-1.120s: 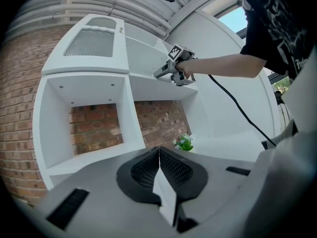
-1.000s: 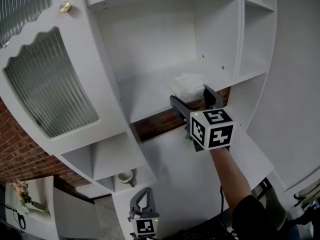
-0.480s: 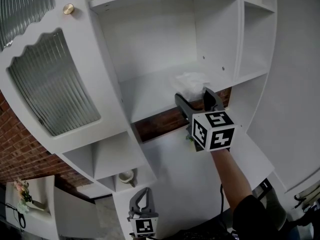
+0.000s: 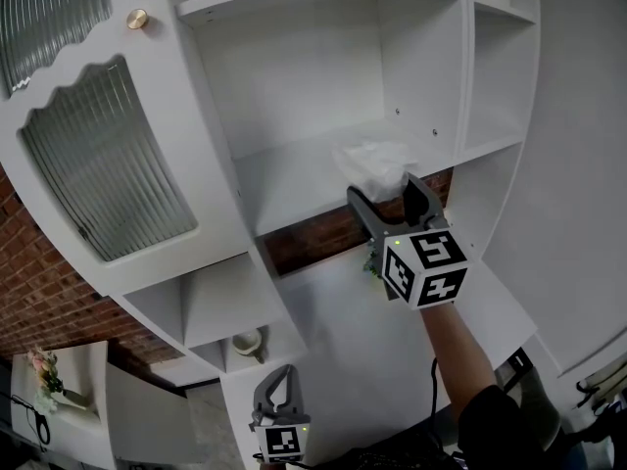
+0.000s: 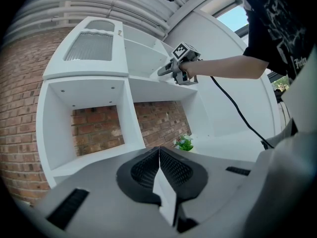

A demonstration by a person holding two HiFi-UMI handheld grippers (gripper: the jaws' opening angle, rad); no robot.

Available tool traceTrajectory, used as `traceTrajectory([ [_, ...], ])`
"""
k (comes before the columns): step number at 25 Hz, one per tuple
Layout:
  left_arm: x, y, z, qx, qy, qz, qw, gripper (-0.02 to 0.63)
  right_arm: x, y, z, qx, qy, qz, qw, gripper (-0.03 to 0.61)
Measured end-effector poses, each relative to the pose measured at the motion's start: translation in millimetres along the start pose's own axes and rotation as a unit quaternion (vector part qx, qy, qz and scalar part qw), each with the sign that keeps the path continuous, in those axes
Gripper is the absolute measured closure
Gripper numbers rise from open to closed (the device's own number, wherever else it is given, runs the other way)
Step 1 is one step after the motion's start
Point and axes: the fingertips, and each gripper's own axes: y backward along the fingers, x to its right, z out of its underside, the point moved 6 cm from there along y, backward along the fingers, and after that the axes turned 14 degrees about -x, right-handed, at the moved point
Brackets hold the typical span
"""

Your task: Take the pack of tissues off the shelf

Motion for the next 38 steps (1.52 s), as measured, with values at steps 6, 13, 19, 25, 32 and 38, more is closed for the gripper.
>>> traceTrajectory([
  [6, 6.7, 3.1, -0.1, 0.0, 0.005, 0.011, 0.9999, 0.603, -2.0, 23.0, 2.7, 0.007, 0.011, -0.006, 1.0, 0.247],
  [13, 17.3, 5.9, -0.4, 0.006, 0.003, 0.031, 0.9995, 0.602, -7.3, 59.5, 22.4, 0.002, 0.014, -0.009, 1.0, 0.247],
  [19, 25.8, 9.8, 0.1, 0.005, 0.006, 0.041, 0.9991, 0.602, -10.5, 79.3, 39.8, -0.003, 0.024, -0.005, 1.0, 0.247],
  [25, 34.6, 12.6, 0.3, 0.005, 0.011, 0.051, 0.9987, 0.601, -13.3, 93.0, 60.9, -0.015, 0.023, -0.008, 1.0, 0.247],
  [32, 41.2, 18.9, 3.8, 0.005, 0.017, 0.051, 0.9985, 0.601, -23.9, 105.9, 93.3, -0.031, 0.023, -0.02, 0.999, 0.247],
  [38, 47.9, 21.7, 5.1, 0.006, 0.024, 0.056, 0.9981, 0.603, -32.4, 116.3, 123.2, -0.054, 0.024, -0.03, 0.998, 0.247],
])
